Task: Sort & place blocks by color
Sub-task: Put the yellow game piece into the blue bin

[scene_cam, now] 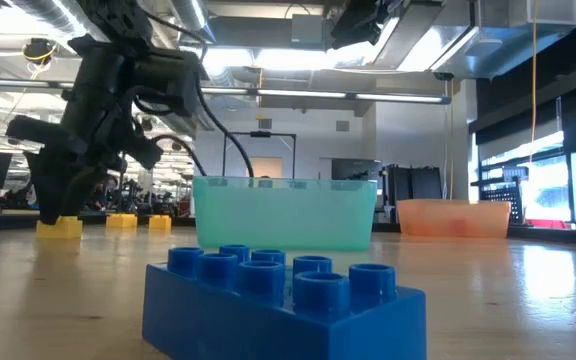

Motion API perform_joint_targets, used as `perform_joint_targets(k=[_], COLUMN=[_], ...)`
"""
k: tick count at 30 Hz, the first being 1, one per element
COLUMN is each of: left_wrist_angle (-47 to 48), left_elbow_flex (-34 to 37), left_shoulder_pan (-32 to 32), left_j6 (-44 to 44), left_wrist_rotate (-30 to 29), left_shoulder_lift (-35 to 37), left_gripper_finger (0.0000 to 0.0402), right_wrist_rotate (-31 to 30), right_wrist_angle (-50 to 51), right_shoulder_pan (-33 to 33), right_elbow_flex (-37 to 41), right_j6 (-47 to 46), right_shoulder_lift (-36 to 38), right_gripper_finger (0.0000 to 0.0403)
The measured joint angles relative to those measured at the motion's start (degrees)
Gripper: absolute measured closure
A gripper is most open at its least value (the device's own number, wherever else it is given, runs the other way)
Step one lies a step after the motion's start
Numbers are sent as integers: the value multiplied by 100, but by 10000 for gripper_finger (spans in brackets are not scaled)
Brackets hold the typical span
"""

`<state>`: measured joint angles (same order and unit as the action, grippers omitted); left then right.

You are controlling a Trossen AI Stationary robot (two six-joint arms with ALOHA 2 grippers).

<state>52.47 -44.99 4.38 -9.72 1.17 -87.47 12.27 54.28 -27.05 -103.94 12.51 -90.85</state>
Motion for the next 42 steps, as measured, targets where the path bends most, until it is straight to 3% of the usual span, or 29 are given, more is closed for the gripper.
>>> perform_joint_targets(k=[16,19,24,30,35,42], left_wrist_angle=[-390,-396,-405,-357,87,891], left_elbow_flex=[0,0,0,-39,-546,-1902], left_shoulder_pan=[0,0,0,2,-3,86], left_j6=[129,131,116,-67,-24,474], left_wrist_rotate=[-64,-100,-42,176,420,139], left_shoulder_lift=[-355,-355,-346,-347,-351,-351], left_gripper_finger=[197,212,271,273,273,273], right_wrist_rotate=[0,0,0,0,-2,-2], right_wrist_angle=[7,6,4,4,10,558], right_shoulder_pan=[0,0,0,0,0,-48], right_elbow_flex=[0,0,0,0,0,0], right_j6=[-2,0,0,14,193,621], right_shoulder_lift=[0,0,0,0,0,0], right_gripper_finger=[205,205,205,205,205,205])
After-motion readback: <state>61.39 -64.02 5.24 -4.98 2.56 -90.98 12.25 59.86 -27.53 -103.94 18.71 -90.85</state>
